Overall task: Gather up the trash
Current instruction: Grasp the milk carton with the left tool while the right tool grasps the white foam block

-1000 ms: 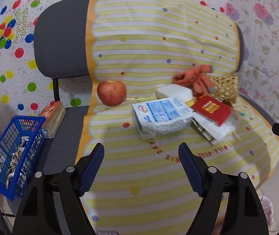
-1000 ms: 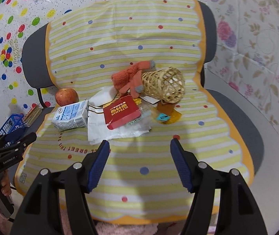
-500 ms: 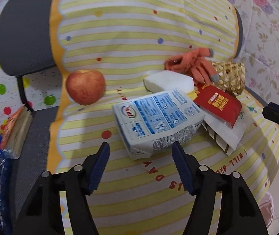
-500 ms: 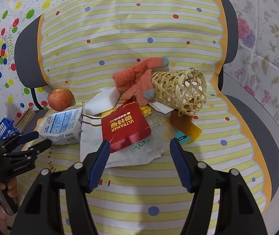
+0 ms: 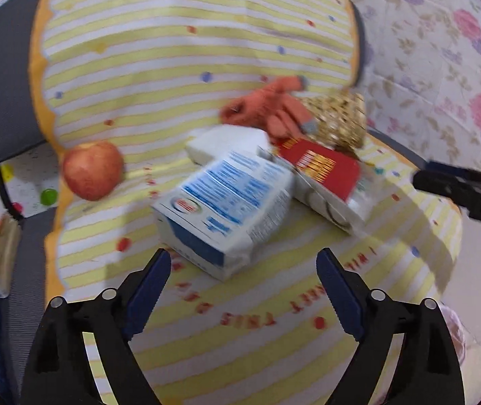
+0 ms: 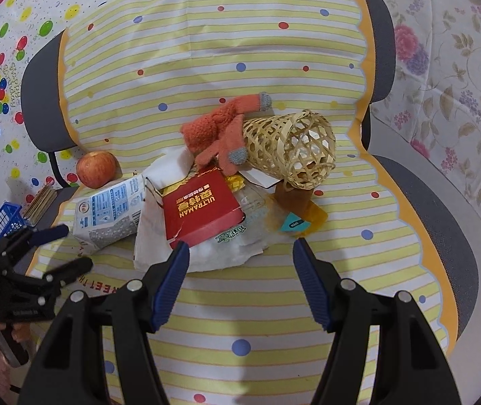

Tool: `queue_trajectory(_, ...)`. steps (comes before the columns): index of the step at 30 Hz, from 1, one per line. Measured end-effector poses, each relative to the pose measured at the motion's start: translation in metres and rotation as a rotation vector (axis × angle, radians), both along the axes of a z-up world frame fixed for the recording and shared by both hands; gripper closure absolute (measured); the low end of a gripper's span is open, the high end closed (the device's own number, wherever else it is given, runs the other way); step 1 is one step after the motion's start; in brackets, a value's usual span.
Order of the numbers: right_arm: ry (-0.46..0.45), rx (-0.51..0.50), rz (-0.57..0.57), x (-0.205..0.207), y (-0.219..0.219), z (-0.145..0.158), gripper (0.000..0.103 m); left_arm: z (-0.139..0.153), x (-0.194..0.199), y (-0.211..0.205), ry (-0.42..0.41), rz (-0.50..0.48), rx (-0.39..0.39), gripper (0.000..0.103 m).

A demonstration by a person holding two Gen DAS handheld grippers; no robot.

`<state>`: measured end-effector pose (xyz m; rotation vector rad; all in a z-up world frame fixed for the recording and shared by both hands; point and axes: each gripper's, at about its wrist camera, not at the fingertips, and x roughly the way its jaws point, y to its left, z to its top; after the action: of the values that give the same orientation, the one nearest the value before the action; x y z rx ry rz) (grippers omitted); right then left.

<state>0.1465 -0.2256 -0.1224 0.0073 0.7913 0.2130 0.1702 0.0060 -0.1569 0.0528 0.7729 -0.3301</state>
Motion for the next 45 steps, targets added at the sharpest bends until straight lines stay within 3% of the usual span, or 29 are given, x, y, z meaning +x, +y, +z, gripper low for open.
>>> queue_trajectory(5, 0.009, -0.007, 0.020, 0.005, 0.003, -0.003, 0.034, -0.001, 0.021, 0.013, -0.018, 0.011, 0.046, 0.013)
queue_trajectory(15, 0.028, -0.023, 0.033, 0.013, 0.007, -0.007, 0.032, -0.009, 0.058, 0.007, 0.015, -0.201, 0.041, 0.013)
queue_trajectory(20, 0.035, -0.042, 0.041, 0.012, 0.008, -0.009, 0.032, -0.010, 0.042, -0.007, -0.008, -0.291, 0.105, 0.016)
queue_trajectory(21, 0.036, -0.043, 0.042, 0.012, 0.008, -0.010, 0.032, -0.012, 0.034, -0.013, -0.026, -0.295, 0.147, 0.025)
queue_trajectory(24, 0.039, -0.041, 0.043, 0.011, 0.008, -0.010, 0.032, -0.011, 0.028, -0.016, -0.039, -0.268, 0.175, 0.026)
queue_trajectory(29, 0.032, -0.045, 0.055, 0.006, 0.012, -0.008, 0.032, 0.001, 0.022, -0.003, -0.039, -0.138, 0.095, 0.030)
queue_trajectory(32, 0.032, -0.058, 0.076, 0.004, 0.017, -0.010, 0.040, 0.011, 0.005, 0.009, -0.070, -0.049, 0.069, 0.031)
queue_trajectory(34, 0.034, -0.053, 0.079, 0.006, 0.019, -0.012, 0.054, 0.014, -0.004, 0.018, -0.080, 0.001, 0.056, 0.031)
queue_trajectory(36, 0.035, -0.040, 0.081, 0.010, 0.023, -0.013, 0.057, 0.015, -0.011, 0.027, -0.083, 0.046, 0.040, 0.031)
queue_trajectory(42, 0.005, -0.019, 0.122, 0.035, 0.049, -0.007, 0.056, 0.003, -0.013, 0.046, -0.057, 0.142, 0.029, 0.031)
queue_trajectory(45, -0.011, -0.040, 0.154, 0.055, 0.071, -0.008, 0.049, -0.005, -0.008, 0.053, -0.043, 0.168, 0.038, 0.030)
